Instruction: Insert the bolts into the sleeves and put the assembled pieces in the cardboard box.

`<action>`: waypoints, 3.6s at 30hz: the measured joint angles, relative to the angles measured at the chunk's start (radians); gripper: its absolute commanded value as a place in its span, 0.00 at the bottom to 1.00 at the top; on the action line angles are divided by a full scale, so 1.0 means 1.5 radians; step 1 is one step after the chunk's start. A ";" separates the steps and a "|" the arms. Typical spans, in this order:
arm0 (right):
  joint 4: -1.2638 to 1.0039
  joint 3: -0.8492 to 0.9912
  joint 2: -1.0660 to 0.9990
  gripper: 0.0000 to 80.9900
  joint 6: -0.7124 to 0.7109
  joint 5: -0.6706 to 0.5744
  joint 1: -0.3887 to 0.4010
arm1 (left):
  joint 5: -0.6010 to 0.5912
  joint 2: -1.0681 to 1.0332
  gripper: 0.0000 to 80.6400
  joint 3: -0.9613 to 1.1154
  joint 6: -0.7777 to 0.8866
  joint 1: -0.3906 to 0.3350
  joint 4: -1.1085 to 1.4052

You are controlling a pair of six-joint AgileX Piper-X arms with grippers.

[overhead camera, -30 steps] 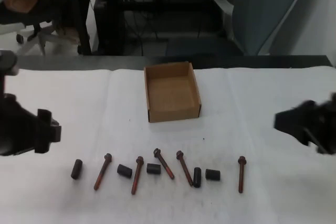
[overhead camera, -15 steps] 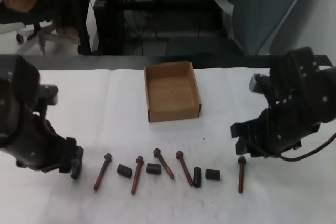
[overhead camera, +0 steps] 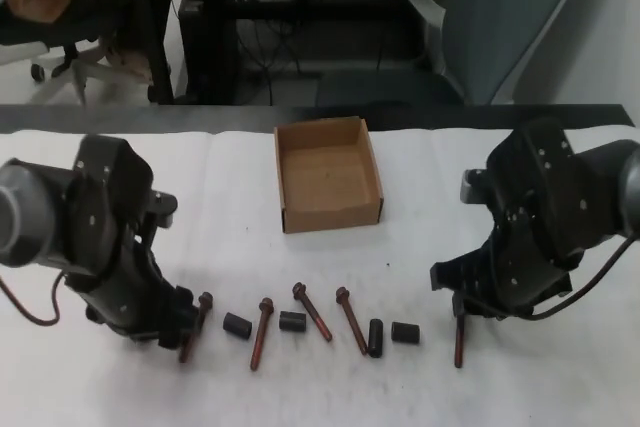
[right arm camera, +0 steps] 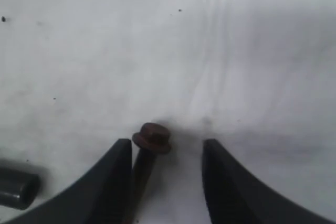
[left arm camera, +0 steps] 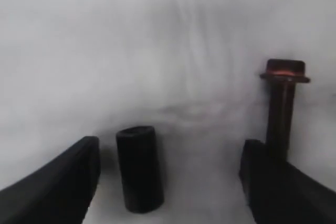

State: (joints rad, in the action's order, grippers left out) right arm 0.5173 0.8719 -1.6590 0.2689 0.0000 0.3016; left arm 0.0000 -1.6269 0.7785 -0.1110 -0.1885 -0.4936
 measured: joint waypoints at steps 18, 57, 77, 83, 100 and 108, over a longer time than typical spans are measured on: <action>0.030 0.010 -0.021 0.01 0.002 0.035 0.012 | 0.059 -0.005 0.02 0.017 0.031 -0.006 -0.027; -0.290 0.000 0.434 0.01 -0.264 0.041 0.383 | 0.212 0.492 0.02 -0.233 0.105 -0.553 0.581; -0.400 0.000 0.383 0.01 -0.318 0.021 0.383 | 0.211 0.492 0.02 -0.233 0.088 -0.553 0.639; -0.400 0.000 0.383 0.01 -0.318 0.020 0.383 | 0.229 0.492 0.02 -0.233 0.081 -0.546 0.647; -0.450 0.000 0.389 0.01 -0.224 0.020 0.383 | 0.223 0.492 0.02 -0.233 0.101 -0.526 0.625; -0.455 0.000 0.388 0.01 -0.185 0.020 0.383 | 0.211 0.492 0.02 -0.233 0.103 -0.526 0.667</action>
State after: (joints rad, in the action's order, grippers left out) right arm -0.1650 0.8718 -1.0777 -0.0089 0.0307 0.8767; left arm 0.3166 -0.8887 0.4288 0.0436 -0.9771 0.5074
